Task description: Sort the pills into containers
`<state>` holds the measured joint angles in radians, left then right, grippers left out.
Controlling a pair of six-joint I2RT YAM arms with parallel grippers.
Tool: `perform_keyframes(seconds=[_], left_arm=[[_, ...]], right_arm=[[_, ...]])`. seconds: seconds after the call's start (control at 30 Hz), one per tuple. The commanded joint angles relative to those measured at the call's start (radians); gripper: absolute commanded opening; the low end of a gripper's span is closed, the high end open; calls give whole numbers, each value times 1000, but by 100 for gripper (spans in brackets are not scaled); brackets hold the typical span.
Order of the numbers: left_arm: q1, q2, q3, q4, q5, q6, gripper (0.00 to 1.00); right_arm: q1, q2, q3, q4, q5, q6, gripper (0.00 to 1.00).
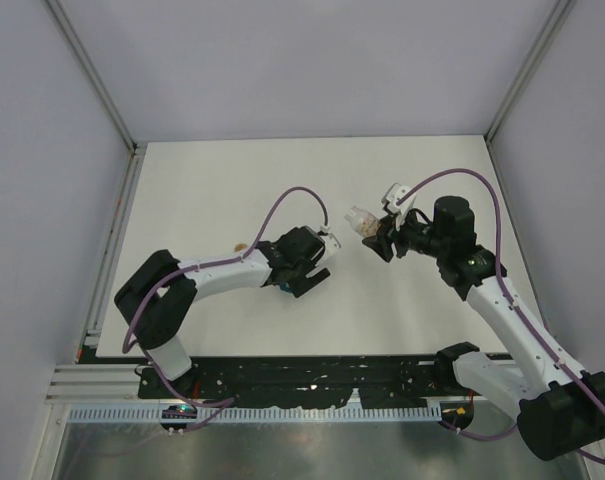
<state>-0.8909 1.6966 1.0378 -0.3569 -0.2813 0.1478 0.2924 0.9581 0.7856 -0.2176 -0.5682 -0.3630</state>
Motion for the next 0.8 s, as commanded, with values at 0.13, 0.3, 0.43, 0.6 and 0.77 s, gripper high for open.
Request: perform_keyframes(seconds=[0.13,0.3,0.43,0.6,0.77], left_arm=[[-6,-54,-28,10,-42,33,100],[-6,-78,-39,-4,-26,29,100],[-6,-120,-54,-4,5,29,100],[-6,-196,-68,-20,80,47,100],[3,-291,-102,-33,165,71,100]], right_arm=[[-4,5,7,21,-24,2,6],[-4,11,9,18,-22,2,6],[-4,25,12,8,-25,-4,6],[-1,48,17,-2,-30,-14,6],[30,88,23,-11,-21,-31,6]])
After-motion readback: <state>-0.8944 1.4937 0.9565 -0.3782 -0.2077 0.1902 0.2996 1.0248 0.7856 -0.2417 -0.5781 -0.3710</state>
